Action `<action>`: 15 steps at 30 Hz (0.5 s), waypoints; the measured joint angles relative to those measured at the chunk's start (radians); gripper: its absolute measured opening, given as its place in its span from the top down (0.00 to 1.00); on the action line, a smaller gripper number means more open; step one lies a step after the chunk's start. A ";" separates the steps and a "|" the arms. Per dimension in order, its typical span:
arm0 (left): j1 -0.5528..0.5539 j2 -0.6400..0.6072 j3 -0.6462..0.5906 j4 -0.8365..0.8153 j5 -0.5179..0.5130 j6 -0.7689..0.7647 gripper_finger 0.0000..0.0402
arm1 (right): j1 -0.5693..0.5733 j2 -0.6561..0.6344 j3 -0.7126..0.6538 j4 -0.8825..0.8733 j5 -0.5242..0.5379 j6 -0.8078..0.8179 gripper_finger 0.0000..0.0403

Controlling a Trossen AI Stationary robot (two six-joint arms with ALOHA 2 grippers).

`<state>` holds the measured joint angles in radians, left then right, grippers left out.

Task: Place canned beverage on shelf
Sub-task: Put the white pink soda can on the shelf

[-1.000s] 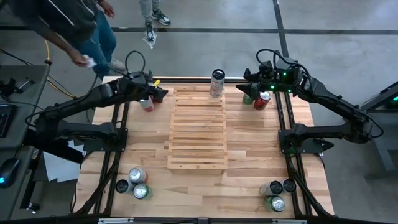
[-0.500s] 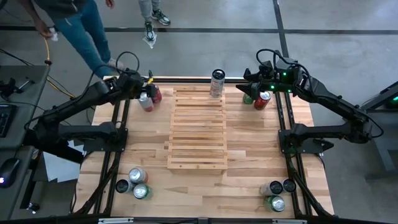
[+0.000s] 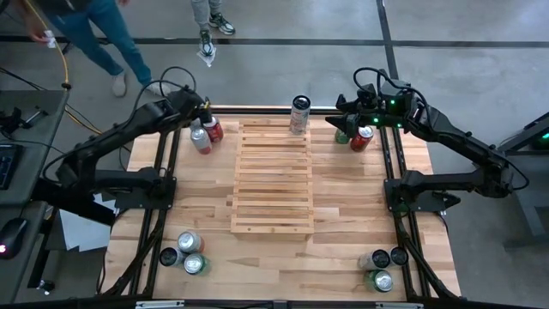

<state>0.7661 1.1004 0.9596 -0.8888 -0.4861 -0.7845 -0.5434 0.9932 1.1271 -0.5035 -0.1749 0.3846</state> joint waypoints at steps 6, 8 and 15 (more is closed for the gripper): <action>0.033 0.041 0.000 -0.005 0.001 0.000 0.02 | 0.000 0.000 0.000 -0.001 0.000 0.000 0.01; 0.040 0.056 0.000 -0.005 0.004 -0.001 0.02 | 0.000 0.000 0.000 -0.001 0.000 0.000 0.01; 0.046 0.120 0.000 -0.004 0.010 -0.017 0.02 | 0.000 0.000 0.000 -0.010 0.000 0.000 0.01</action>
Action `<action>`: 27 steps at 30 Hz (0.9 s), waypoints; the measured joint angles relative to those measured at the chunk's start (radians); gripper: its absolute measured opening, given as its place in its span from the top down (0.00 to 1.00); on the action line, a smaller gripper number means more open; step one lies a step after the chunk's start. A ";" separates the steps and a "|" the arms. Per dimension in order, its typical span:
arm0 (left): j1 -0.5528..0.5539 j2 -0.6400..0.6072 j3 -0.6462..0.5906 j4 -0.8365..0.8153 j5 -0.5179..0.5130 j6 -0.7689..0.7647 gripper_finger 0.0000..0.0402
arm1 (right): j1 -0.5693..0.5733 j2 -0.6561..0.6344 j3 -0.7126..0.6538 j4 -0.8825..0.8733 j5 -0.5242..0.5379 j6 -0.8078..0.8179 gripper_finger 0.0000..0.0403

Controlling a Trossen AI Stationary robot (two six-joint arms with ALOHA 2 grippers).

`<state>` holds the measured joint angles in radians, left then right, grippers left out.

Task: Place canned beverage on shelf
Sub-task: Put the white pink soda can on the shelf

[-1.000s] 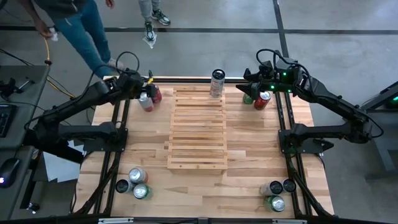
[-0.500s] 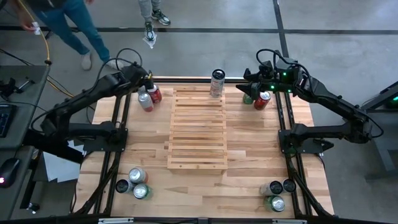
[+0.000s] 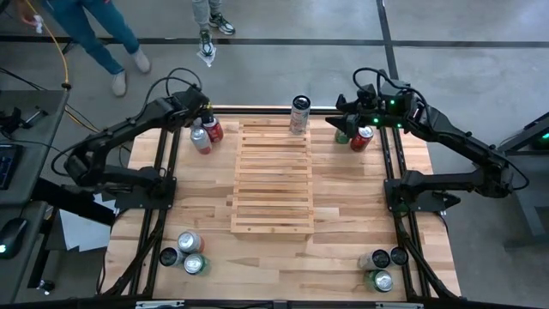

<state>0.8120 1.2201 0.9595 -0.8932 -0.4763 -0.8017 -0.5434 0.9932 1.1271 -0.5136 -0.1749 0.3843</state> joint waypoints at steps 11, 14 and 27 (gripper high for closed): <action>0.000 0.076 0.000 0.001 -0.010 -0.046 0.02 | 0.000 0.000 0.000 -0.028 0.000 0.000 0.01; 0.000 0.086 0.000 0.002 -0.025 -0.059 0.02 | 0.001 0.000 0.000 -0.028 0.000 0.000 0.01; 0.000 0.089 0.000 0.024 -0.035 -0.053 0.39 | 0.001 0.000 0.000 -0.028 0.000 0.000 0.01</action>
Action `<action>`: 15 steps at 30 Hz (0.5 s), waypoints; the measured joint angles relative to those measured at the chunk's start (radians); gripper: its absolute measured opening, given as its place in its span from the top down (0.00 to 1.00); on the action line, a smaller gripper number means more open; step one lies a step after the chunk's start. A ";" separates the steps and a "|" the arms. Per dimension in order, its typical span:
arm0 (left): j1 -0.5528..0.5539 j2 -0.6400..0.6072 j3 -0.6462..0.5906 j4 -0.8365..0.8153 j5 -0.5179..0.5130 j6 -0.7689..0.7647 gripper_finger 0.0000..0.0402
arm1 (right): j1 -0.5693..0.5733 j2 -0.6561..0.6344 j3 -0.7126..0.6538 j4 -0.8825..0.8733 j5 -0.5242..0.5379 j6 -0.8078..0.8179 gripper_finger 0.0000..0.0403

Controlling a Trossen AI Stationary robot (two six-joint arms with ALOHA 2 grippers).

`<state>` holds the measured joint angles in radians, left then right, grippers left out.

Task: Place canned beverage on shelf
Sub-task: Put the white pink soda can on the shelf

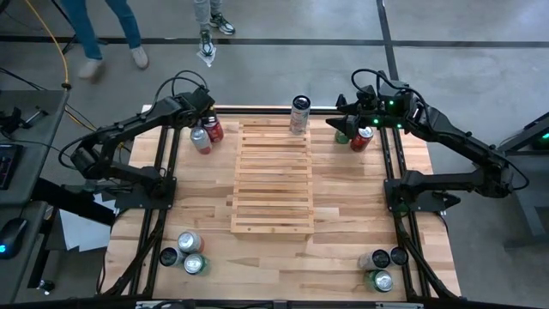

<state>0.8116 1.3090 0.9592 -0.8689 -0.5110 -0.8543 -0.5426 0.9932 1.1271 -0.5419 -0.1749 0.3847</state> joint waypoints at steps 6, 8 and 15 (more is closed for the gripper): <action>0.000 -0.012 -0.001 -0.005 0.003 0.029 0.42 | 0.000 0.000 0.000 0.000 0.000 0.000 0.01; 0.000 -0.033 -0.001 -0.015 -0.007 0.042 0.42 | 0.000 0.000 0.000 0.000 0.000 0.000 0.01; 0.038 -0.165 -0.001 -0.011 -0.086 0.054 0.42 | 0.000 0.000 0.000 0.000 0.000 0.000 0.01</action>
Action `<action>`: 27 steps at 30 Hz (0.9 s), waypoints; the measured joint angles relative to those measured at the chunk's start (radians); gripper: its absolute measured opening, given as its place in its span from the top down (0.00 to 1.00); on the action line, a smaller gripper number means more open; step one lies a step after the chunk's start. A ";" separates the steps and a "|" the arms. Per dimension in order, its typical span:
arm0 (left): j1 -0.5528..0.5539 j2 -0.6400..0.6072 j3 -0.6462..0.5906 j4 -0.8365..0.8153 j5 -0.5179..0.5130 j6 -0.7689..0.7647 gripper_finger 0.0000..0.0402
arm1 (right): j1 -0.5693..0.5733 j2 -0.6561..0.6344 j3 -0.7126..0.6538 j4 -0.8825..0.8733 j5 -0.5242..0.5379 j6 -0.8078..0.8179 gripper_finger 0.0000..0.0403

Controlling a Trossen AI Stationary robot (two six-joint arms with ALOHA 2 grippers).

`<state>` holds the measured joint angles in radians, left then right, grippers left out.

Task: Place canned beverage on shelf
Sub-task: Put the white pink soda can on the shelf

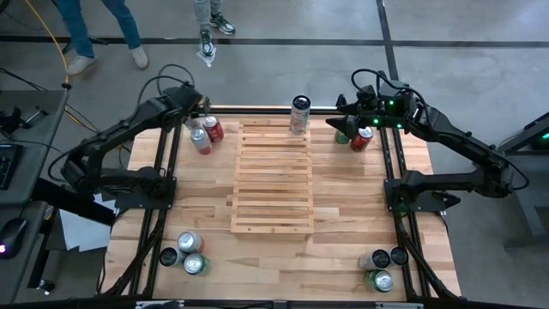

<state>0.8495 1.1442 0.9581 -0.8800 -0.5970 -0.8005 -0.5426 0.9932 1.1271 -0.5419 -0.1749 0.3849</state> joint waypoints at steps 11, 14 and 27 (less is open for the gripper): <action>0.014 -0.260 0.035 0.142 0.138 0.062 0.42 | 0.000 0.000 0.000 0.000 0.000 0.000 0.01; 0.004 -0.303 0.112 0.190 0.202 0.152 0.42 | 0.000 0.000 0.000 0.000 0.000 0.000 0.01; -0.123 -0.332 0.486 0.250 1.038 0.630 0.42 | 0.000 0.000 0.000 0.000 0.000 0.000 0.01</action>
<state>0.7262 0.8120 1.4441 -0.6302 0.4407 -0.1709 -0.5426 0.9936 1.1271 -0.5419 -0.1749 0.3847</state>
